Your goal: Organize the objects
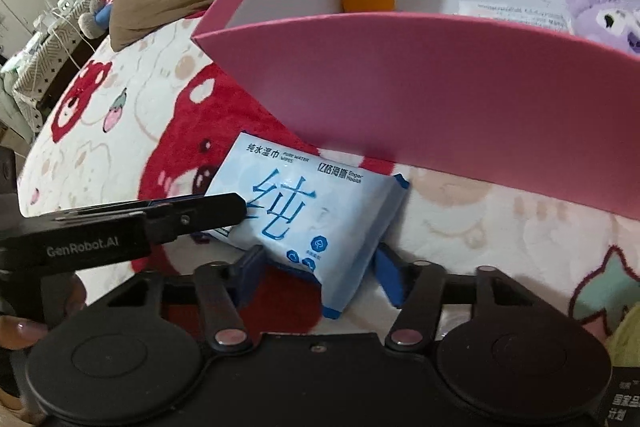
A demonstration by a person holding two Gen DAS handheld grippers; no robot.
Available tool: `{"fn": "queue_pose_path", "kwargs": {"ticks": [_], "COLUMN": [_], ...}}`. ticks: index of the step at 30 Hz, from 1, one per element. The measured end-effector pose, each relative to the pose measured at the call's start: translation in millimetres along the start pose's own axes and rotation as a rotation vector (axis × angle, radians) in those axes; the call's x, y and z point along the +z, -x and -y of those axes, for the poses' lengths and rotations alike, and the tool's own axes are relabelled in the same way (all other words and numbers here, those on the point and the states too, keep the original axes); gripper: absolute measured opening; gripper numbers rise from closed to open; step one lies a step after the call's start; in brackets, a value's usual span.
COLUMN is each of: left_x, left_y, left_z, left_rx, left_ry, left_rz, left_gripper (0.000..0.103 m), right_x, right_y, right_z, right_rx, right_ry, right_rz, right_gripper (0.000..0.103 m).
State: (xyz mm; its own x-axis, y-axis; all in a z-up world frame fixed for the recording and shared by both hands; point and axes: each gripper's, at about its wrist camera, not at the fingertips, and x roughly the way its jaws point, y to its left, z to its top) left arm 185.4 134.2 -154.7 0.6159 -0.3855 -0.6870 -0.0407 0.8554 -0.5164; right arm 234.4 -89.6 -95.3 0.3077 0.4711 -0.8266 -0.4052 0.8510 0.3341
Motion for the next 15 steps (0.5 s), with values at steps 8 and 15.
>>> {"fn": "queue_pose_path", "kwargs": {"ticks": [8,15], "left_x": [-4.3,-3.5], "left_y": [7.5,18.5], "left_z": [16.8,18.9], "left_rx": [0.042,0.078], "left_ry": [0.036,0.003], "left_rz": [-0.145,-0.138], "left_gripper": [0.034,0.035], "right_x": [-12.6,-26.5], "right_y": [6.6,19.6], "right_z": [-12.4,-4.9], "right_rx": [-0.035,0.040], "right_ry": [0.087,0.065], "right_rz": [0.005,0.002], "right_gripper": [0.057,0.067]}}
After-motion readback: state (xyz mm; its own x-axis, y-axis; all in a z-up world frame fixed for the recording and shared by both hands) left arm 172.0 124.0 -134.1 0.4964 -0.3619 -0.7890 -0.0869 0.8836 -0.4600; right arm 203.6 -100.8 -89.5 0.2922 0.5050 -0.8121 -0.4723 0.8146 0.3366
